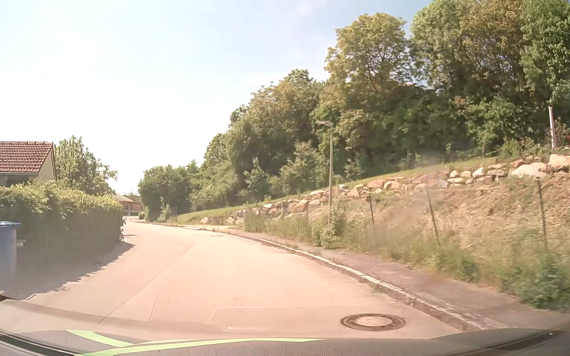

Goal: Follow the waypoints while adhering to traffic rules and regulations

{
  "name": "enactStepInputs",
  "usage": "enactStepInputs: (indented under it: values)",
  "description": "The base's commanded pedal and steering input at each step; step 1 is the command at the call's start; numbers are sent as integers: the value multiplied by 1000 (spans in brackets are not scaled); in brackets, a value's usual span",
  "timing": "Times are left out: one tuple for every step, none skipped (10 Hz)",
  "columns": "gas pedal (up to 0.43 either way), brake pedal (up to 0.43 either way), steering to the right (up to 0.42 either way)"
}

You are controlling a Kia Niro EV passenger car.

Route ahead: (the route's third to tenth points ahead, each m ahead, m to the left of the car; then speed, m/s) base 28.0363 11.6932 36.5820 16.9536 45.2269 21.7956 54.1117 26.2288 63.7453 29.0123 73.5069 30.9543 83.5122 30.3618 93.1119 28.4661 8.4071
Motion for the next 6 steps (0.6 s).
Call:
enactStepInputs:
  values:
    - [150, 0, -106]
    - [150, 0, -104]
    - [150, 0, -102]
    - [150, 0, -102]
    - [138, 0, -101]
    - [130, 0, -99]
